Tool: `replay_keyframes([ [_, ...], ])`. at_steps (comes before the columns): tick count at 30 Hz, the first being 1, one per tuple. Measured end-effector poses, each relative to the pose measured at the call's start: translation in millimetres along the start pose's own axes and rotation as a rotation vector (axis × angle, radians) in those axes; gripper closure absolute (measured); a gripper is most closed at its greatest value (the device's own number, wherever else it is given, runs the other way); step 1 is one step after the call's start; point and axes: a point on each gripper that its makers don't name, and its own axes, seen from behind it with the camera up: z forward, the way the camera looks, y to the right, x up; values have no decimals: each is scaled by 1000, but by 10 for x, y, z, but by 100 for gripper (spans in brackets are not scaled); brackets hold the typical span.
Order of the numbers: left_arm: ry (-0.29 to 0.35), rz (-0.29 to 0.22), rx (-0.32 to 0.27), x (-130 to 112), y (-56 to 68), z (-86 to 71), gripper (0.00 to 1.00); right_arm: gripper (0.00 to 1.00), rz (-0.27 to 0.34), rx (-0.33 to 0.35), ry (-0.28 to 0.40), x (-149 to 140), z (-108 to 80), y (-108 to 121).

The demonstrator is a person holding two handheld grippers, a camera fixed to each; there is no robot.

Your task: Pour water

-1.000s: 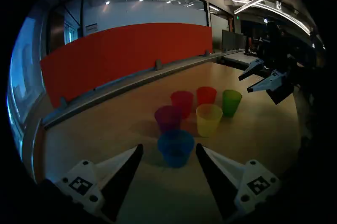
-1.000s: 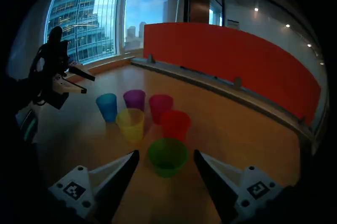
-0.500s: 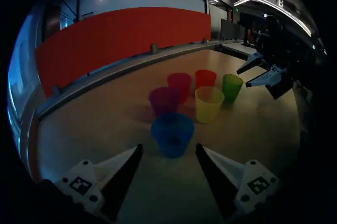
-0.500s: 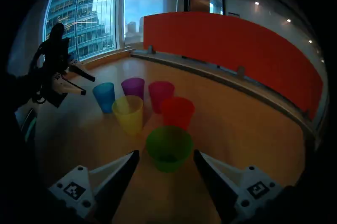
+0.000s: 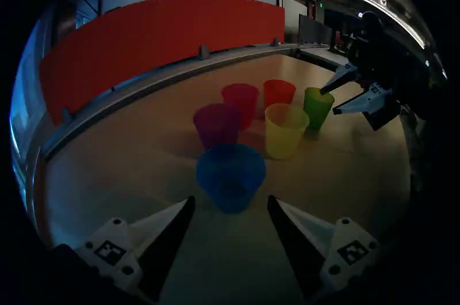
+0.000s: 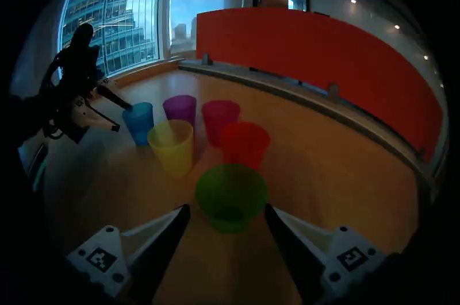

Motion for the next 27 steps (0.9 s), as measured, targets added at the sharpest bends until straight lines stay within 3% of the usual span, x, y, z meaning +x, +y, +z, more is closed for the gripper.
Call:
replay_keyframes([
  [27,-3,16,-28,129,15,349,7,0,-19,-10,-21,53,272,69],
])
